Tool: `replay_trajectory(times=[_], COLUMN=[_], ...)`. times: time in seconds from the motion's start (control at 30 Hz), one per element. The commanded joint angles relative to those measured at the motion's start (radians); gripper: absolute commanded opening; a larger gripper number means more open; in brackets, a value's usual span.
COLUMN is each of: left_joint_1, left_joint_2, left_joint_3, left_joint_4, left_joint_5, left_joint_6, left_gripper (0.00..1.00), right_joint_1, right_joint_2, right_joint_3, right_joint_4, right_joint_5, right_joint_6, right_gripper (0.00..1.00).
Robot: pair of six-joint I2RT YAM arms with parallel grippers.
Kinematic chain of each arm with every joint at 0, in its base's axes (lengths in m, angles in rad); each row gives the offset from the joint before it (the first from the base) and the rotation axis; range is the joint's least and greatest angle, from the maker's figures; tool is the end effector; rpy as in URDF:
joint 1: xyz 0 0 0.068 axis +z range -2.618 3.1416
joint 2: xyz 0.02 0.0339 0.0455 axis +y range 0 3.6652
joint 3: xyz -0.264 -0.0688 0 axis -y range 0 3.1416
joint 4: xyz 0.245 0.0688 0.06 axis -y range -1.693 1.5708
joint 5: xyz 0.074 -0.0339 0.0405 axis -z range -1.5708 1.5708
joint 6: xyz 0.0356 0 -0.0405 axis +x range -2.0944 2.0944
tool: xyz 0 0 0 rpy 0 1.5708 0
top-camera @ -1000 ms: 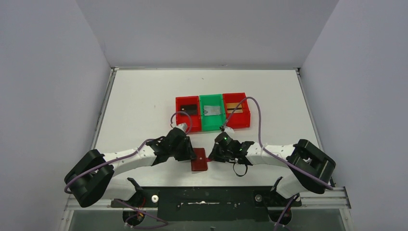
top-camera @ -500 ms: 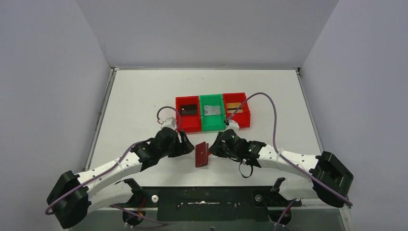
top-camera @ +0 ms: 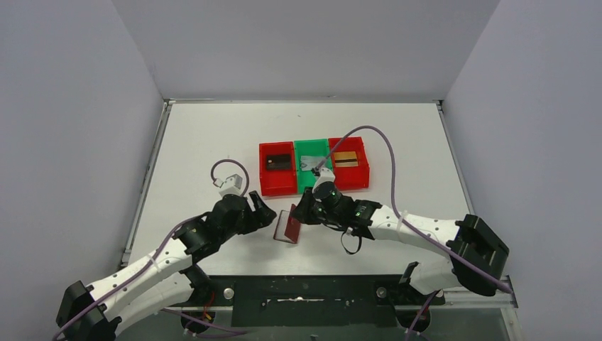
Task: Take the credit cards out of the card holder
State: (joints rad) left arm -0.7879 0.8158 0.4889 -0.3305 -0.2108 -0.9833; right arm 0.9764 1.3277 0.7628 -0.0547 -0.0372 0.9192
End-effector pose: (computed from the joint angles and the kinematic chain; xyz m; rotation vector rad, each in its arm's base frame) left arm 0.1298 -0.1199 0.2174 -0.3450 2.2885 -0.7246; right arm 0.1583 0.2366 0.2256 -0.0922 2.4139 1.0366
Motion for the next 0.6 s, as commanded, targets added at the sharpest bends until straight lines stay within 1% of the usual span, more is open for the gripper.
replay_trajectory(times=[0.0,0.17,0.37,0.47,0.57], left_joint_1=[0.006,0.006,0.006,0.006,0.001], left_joint_2=[-0.029,-0.009,0.074,0.136,0.199], left_joint_3=[0.005,-0.009,0.013,0.032,0.061], left_joint_4=[-0.021,0.027,0.118,0.166,0.204], left_joint_5=[-0.026,0.019,0.141,0.193,0.248], left_joint_6=[-0.014,-0.003,0.063,0.091,0.117], left_gripper=[0.68,0.68,0.68,0.68,0.67], right_joint_1=[-0.002,-0.014,-0.069,-0.106,-0.121], right_joint_2=[0.035,-0.058,-0.182,-0.199,-0.2], right_joint_3=[0.035,-0.132,-0.335,-0.402,-0.404], right_joint_4=[0.016,0.078,0.109,0.146,0.129], right_joint_5=[-0.002,0.056,0.093,0.062,0.06], right_joint_6=[-0.011,0.107,0.227,0.241,0.216], right_gripper=[0.01,0.01,0.03,0.05,0.05])
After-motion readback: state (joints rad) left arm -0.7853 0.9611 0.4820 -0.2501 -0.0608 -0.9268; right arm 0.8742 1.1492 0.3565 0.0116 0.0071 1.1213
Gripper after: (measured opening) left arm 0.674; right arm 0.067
